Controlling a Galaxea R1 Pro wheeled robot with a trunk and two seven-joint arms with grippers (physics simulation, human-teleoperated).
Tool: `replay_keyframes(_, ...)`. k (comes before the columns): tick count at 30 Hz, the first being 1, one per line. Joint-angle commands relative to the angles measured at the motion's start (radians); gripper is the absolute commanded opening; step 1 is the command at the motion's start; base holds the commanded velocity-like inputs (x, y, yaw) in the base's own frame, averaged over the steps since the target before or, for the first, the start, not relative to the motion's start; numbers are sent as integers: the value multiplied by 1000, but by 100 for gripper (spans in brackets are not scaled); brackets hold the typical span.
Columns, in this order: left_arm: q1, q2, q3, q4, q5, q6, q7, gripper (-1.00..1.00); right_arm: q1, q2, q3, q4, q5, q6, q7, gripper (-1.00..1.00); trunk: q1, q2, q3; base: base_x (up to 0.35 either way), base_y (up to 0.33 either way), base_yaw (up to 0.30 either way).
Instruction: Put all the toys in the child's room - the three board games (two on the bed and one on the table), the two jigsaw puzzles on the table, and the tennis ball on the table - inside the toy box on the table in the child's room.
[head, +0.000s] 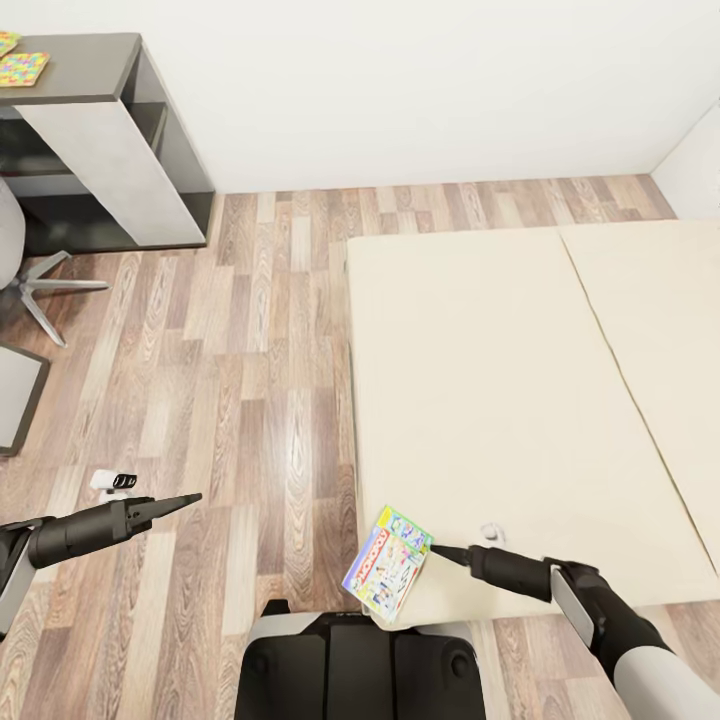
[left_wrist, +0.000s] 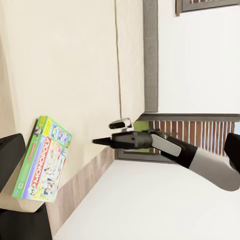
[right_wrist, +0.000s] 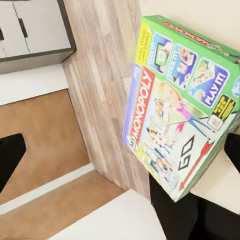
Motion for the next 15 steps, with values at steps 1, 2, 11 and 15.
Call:
replay_keyframes(1,0,0,0,0,0,11,-4,100,6,-1,1,-6,-6,-3,22,100,1,-1,1,0,0,-13)
replay_keyframes(2,0,0,0,0,0,11,-4,100,12,-2,0,-12,-6,-14,41,100,1,-1,2,0,0,-10)
replay_keyframes(11,0,0,0,0,0,10,-4,100,61,-4,-5,-65,-6,-71,144,100,1,-1,13,0,0,-4)
replay_keyframes(15,0,0,0,1,0,11,-4,100,73,-2,-7,-79,-5,-91,157,100,1,-1,15,0,0,0)
